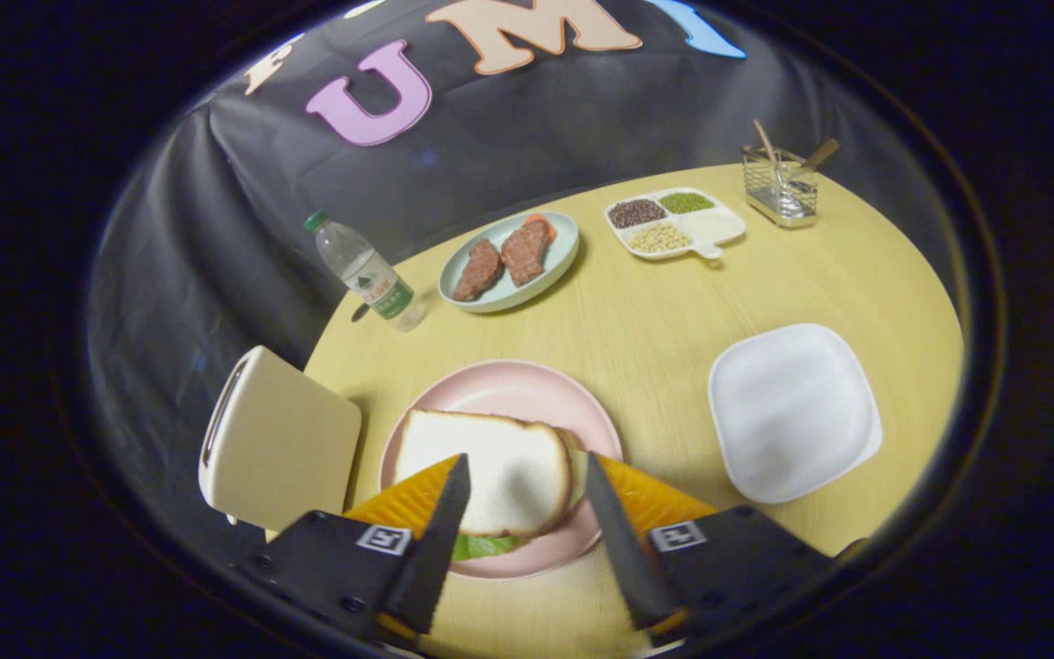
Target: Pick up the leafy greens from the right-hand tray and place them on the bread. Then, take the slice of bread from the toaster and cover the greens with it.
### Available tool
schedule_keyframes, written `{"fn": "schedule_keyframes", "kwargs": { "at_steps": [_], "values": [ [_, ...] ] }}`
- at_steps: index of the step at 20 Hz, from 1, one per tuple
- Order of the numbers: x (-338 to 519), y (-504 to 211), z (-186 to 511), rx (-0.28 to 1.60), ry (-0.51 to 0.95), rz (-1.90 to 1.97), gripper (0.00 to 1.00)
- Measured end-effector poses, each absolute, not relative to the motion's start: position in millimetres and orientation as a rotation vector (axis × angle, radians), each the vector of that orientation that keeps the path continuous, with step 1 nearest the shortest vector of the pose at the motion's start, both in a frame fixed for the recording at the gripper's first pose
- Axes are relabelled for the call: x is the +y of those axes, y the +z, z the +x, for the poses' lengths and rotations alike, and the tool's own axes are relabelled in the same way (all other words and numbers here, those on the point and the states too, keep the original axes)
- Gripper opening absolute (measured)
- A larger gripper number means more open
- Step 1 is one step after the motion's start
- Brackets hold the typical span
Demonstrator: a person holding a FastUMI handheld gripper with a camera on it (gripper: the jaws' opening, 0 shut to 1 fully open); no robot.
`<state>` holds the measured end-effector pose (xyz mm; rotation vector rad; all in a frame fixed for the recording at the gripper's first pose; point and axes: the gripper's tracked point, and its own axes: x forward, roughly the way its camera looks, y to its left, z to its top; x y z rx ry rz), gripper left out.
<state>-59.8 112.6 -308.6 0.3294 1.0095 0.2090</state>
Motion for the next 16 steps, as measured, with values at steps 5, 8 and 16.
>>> {"fn": "schedule_keyframes", "kwargs": {
  "at_steps": [5,8,16],
  "values": [
    [103,-231,-41,0.757,0.272,0.25,1.0],
    [99,-171,-35,0.591,0.307,0.164,1.0],
    [88,-64,-51,0.314,0.315,-0.014,1.0]
  ]
}}
